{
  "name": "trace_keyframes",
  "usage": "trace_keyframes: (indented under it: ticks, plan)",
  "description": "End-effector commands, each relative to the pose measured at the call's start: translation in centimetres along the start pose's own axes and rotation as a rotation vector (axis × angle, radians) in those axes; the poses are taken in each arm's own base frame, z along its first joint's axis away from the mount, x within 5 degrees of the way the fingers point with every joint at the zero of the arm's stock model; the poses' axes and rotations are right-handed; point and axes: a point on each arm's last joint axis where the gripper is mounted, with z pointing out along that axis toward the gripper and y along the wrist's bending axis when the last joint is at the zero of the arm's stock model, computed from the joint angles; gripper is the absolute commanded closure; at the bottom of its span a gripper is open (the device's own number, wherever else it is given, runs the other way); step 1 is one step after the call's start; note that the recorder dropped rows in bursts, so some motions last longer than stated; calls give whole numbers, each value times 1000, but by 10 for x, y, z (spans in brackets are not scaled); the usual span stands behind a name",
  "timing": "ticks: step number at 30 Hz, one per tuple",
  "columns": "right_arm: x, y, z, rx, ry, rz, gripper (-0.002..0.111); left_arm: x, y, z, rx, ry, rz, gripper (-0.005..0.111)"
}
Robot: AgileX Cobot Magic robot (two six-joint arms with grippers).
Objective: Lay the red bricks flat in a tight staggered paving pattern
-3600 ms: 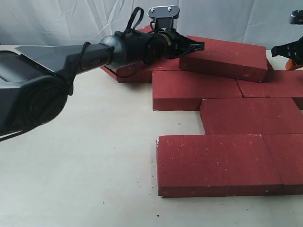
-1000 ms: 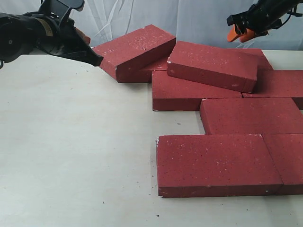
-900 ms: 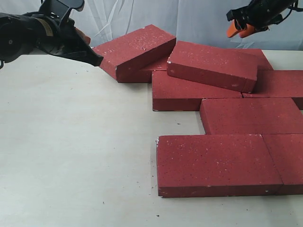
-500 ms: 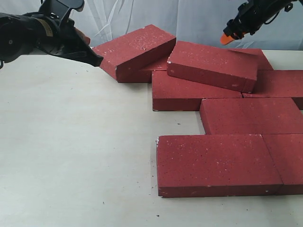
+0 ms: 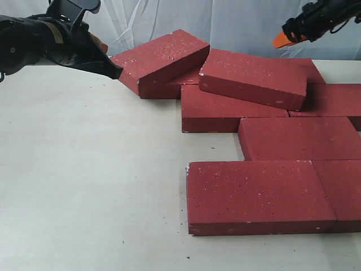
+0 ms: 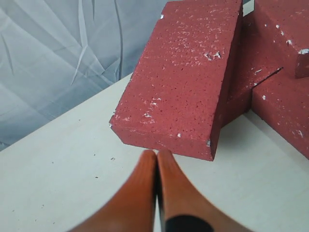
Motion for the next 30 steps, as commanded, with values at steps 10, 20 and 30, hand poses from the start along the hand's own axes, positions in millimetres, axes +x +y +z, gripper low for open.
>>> trace_keyframes:
  ticks: [10, 20, 30]
  plan:
    - [26, -17, -64, 166, 82, 487, 61, -1, 1, -1, -4, -20, -16, 107]
    - [79, 58, -82, 167, 197, 588, 41, -1, 1, -1, -3, -14, -21, 107]
    - [81, 61, -46, 217, 117, 572, 41, -1, 1, -1, -3, -18, -28, 107]
